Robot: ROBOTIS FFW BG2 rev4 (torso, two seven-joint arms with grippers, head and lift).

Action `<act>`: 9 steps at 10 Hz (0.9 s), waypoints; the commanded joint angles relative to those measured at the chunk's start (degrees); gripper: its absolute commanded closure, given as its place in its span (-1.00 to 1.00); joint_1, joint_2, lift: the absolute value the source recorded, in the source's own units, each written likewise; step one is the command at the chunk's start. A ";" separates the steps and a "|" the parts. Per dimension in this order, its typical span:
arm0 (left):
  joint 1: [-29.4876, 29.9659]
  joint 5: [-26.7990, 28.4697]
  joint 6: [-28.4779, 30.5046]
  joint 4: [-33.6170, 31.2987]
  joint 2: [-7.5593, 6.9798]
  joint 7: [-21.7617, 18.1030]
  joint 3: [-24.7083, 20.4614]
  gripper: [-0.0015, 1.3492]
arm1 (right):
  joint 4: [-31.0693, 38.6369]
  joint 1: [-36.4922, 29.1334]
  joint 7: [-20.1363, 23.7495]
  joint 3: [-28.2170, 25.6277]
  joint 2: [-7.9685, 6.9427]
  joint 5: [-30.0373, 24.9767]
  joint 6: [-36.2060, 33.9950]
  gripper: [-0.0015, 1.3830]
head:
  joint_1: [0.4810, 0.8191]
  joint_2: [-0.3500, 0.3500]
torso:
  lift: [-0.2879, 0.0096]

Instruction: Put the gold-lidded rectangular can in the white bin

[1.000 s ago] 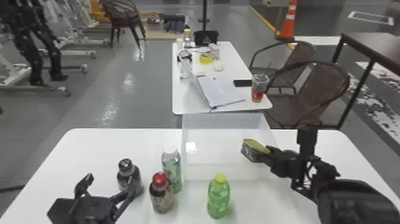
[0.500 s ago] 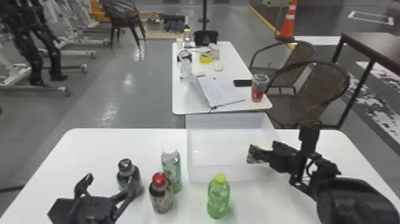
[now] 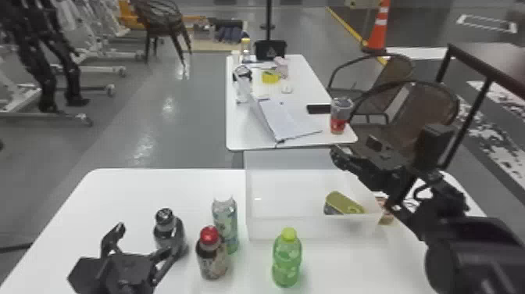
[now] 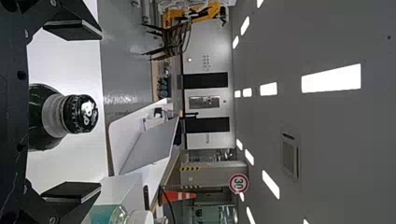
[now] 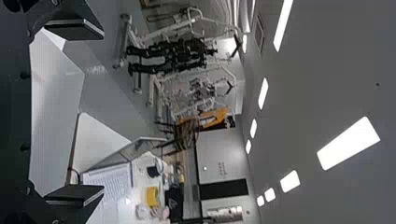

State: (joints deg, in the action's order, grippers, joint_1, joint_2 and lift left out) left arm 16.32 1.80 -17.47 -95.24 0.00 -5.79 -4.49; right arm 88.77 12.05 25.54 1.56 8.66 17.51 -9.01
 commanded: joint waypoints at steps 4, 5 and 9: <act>0.64 -0.22 -1.16 -0.20 0.15 1.31 0.62 -0.77 | 11.34 -21.81 -8.14 -2.79 -1.80 1.39 7.78 -0.80 | -0.60 0.00 | 0.26; 0.64 -0.40 -1.16 -0.20 0.15 1.31 0.88 -0.77 | 11.87 -25.50 -8.14 -2.71 -2.15 1.83 9.19 -0.80 | -0.60 0.00 | 0.26; 5.91 0.13 2.09 -5.21 0.15 1.84 0.27 -0.77 | 14.42 -33.50 -11.83 -2.88 -6.99 -4.59 12.53 -0.80 | -0.60 0.00 | 0.26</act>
State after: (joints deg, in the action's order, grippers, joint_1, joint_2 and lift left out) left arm 21.29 1.85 -16.06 -99.66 0.00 -4.02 -4.13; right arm 102.58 -21.00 13.66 -1.07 2.19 14.28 3.47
